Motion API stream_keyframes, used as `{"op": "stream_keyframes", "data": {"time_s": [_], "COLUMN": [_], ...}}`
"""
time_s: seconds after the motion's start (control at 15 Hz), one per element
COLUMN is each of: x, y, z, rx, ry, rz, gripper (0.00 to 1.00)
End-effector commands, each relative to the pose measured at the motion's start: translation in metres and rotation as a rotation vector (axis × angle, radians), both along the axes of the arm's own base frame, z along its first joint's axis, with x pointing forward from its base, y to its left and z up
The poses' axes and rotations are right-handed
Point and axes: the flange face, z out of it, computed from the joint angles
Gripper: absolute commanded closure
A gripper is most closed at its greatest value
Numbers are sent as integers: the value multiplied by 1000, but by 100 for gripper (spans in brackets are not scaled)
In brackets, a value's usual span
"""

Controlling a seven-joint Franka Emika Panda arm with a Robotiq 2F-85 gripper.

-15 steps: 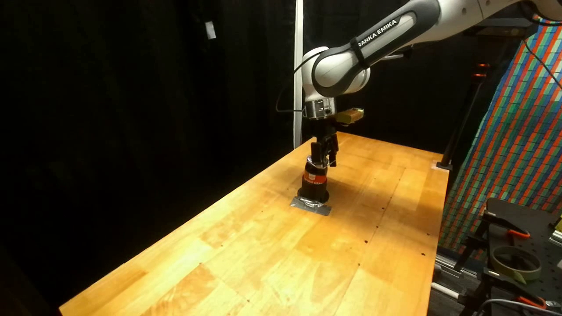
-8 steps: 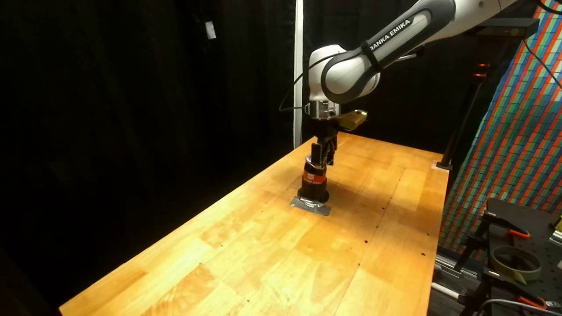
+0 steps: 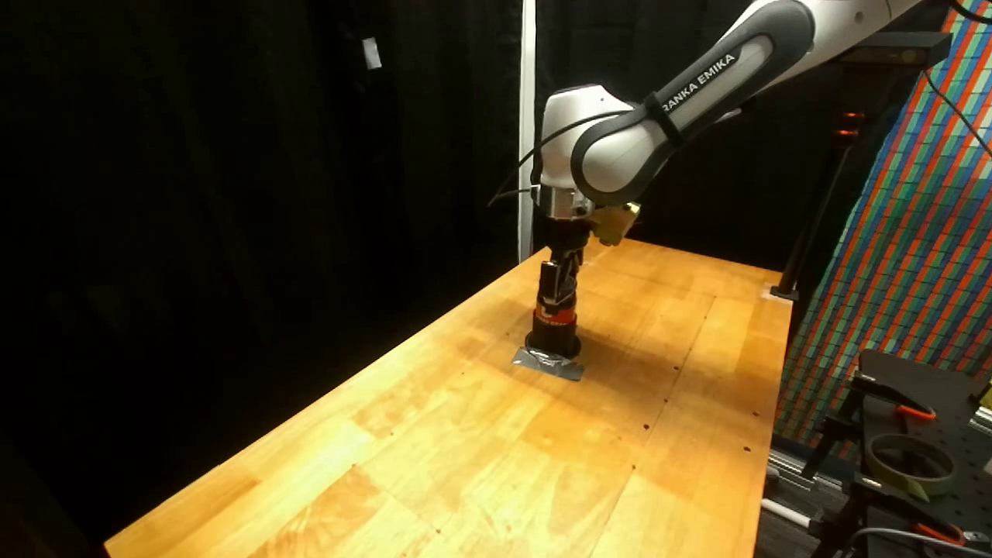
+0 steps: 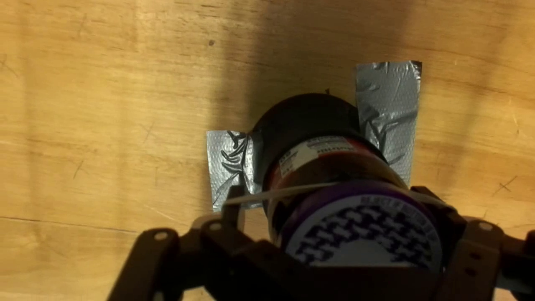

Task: Put the rubber band on the cup

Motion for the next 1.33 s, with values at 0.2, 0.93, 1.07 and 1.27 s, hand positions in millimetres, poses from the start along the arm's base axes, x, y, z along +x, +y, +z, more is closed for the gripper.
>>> {"op": "stream_keyframes", "data": {"time_s": [0.2, 0.93, 1.07, 1.27], "x": [1, -24, -33, -42], "y": [2, -12, -18, -29], "z": [-9, 12, 11, 7], "rx": [-59, -40, -18, 9], "ry": [-21, -18, -11, 5], "rz": [26, 1, -11, -38], "gripper": [0, 44, 44, 0]}}
